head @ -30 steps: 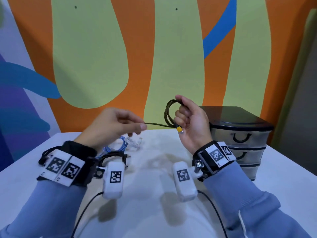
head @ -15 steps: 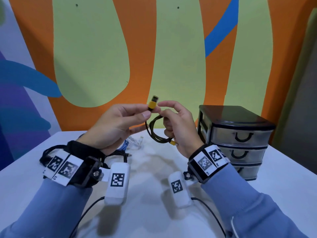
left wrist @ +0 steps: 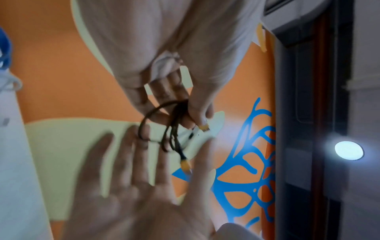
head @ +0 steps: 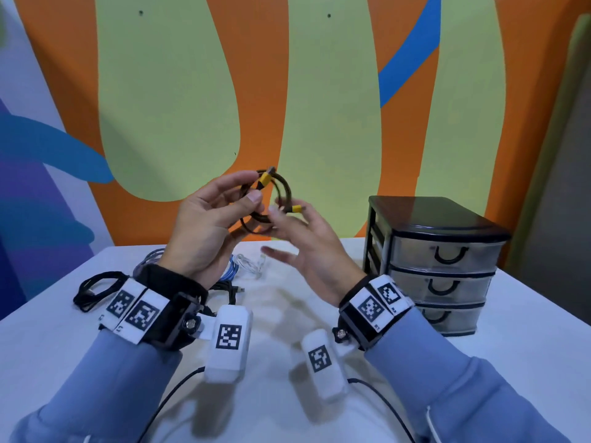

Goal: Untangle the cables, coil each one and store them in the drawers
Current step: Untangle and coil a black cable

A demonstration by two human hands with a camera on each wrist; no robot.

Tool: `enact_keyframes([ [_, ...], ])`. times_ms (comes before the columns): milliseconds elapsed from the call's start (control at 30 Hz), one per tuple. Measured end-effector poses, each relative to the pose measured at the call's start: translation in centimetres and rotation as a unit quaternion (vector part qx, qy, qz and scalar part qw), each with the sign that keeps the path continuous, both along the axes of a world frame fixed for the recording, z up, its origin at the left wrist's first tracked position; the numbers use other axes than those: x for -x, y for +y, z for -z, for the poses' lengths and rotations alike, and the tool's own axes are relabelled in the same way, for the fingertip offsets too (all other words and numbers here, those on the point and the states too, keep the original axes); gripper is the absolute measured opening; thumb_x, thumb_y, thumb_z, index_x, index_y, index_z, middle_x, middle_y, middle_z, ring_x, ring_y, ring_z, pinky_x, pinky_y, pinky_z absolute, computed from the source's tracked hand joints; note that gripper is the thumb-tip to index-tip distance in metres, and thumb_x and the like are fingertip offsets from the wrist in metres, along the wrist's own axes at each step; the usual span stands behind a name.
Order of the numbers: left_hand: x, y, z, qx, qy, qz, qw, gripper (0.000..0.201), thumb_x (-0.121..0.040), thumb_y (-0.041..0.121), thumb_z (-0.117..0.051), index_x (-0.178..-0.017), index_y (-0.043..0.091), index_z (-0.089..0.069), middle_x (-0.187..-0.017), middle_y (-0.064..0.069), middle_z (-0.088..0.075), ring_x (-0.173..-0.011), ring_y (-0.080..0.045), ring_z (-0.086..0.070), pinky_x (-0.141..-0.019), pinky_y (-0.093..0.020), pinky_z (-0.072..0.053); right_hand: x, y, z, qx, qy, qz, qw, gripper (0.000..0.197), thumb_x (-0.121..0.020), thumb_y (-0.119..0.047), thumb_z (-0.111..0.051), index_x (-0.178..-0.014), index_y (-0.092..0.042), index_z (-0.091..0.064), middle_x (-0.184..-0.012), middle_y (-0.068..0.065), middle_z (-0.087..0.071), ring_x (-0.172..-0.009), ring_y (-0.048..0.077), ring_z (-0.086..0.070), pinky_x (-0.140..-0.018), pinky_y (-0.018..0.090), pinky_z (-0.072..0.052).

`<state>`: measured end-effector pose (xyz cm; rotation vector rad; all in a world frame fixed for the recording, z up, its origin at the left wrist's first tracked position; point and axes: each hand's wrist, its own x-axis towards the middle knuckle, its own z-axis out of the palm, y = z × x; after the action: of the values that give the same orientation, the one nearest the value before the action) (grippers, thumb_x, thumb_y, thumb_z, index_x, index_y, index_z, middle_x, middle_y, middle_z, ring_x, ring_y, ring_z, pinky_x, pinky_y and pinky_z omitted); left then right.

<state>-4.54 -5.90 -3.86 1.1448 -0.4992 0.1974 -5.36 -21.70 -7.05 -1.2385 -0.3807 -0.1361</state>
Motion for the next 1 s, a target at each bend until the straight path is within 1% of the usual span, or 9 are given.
enact_keyframes([
  [100,-0.1,-0.2,0.0,0.011,0.006,-0.007,1.0,0.056,-0.081,0.007,-0.077,-0.133,0.011,-0.058,-0.083,-0.006,-0.067,-0.079,-0.019,-0.069,-0.067,-0.033,-0.057,0.0,1.1,0.6,-0.027,0.021,-0.001,0.999,0.019,-0.104,-0.018,-0.063,-0.12,-0.009,-0.059,-0.121,0.027,-0.07,-0.11,0.028,-0.071,-0.097,0.047,-0.06],
  [200,-0.1,-0.5,0.0,-0.023,0.001,-0.023,0.999,0.045,-0.083,0.004,-0.078,-0.124,0.008,-0.062,-0.082,-0.007,-0.067,-0.077,-0.022,-0.069,-0.072,-0.036,-0.056,-0.2,0.8,0.2,-0.081,0.038,-0.019,0.996,0.005,-0.106,-0.009,-0.056,-0.111,-0.012,-0.057,-0.108,0.016,-0.073,-0.098,0.022,-0.072,-0.1,0.047,-0.058],
  [333,0.0,-0.8,0.3,-0.115,-0.029,-0.099,0.988,0.031,-0.088,-0.006,-0.077,-0.116,0.006,-0.072,-0.084,-0.015,-0.074,-0.082,-0.025,-0.075,-0.084,-0.039,-0.062,-0.1,0.4,-0.3,-0.131,0.05,-0.035,0.99,0.018,-0.102,0.006,-0.046,-0.106,-0.01,-0.051,-0.11,0.02,-0.072,-0.104,0.028,-0.07,-0.104,0.052,-0.051],
  [433,0.1,-1.3,0.5,-0.16,-0.029,-0.143,0.976,0.027,-0.085,-0.005,-0.079,-0.108,0.008,-0.077,-0.091,-0.025,-0.077,-0.083,-0.026,-0.076,-0.084,-0.043,-0.063,-0.5,0.6,-0.1,-0.167,0.049,-0.004,0.985,0.037,-0.092,0.017,-0.04,-0.12,-0.002,-0.054,-0.099,0.019,-0.069,-0.097,0.03,-0.064,-0.1,0.049,-0.052],
  [567,-0.3,-1.6,1.0,-0.226,-0.029,-0.22,0.948,0.021,-0.082,0.008,-0.082,-0.098,0.021,-0.08,-0.074,-0.005,-0.078,-0.067,-0.017,-0.069,-0.068,-0.038,-0.06,-0.5,0.7,-0.3,-0.21,0.046,0.031,0.976,0.04,-0.087,0.022,-0.033,-0.114,-0.004,-0.049,-0.073,0.006,-0.051,-0.064,0.016,-0.052,-0.074,0.03,-0.048],
  [700,-0.4,-1.8,1.3,-0.313,-0.049,-0.279,0.906,0.017,-0.086,0.017,-0.069,-0.095,0.03,-0.076,-0.063,-0.002,-0.07,-0.059,-0.016,-0.059,-0.064,-0.034,-0.049,0.0,0.9,-0.7,-0.253,0.041,0.02,0.966,0.033,-0.087,0.015,-0.032,-0.106,-0.008,-0.044,-0.072,0.003,-0.033,-0.06,0.016,-0.037,-0.066,0.029,-0.038],
  [767,-0.2,-1.9,1.2,-0.299,-0.008,-0.212,0.93,0.023,-0.089,0.009,-0.064,-0.103,0.024,-0.077,-0.069,-0.003,-0.076,-0.063,-0.016,-0.065,-0.068,-0.034,-0.049,0.2,0.8,-0.8,-0.259,0.036,0.009,0.965,0.022,-0.094,0.006,-0.035,-0.104,-0.011,-0.044,-0.072,0.002,-0.029,-0.06,0.016,-0.032,-0.061,0.029,-0.035],
  [867,0.0,-1.8,1.0,-0.211,0.069,-0.08,0.972,0.024,-0.091,-0.004,-0.066,-0.11,0.007,-0.076,-0.084,-0.012,-0.076,-0.08,-0.022,-0.066,-0.076,-0.033,-0.049,-0.1,0.5,-0.9,-0.225,0.017,0.037,0.974,0.012,-0.107,-0.004,-0.043,-0.116,-0.01,-0.049,-0.069,-0.001,-0.029,-0.057,0.012,-0.029,-0.055,0.024,-0.032],
  [1000,0.0,-1.0,0.3,-0.016,0.16,0.048,0.986,0.03,-0.095,0.002,-0.067,-0.125,-0.001,-0.071,-0.105,-0.018,-0.074,-0.092,-0.024,-0.067,-0.091,-0.031,-0.055,-0.2,0.1,-0.9,-0.179,-0.018,0.071,0.981,0.012,-0.109,-0.011,-0.05,-0.117,-0.007,-0.058,-0.064,-0.005,-0.028,-0.055,0.01,-0.024,-0.051,0.021,-0.028],
])
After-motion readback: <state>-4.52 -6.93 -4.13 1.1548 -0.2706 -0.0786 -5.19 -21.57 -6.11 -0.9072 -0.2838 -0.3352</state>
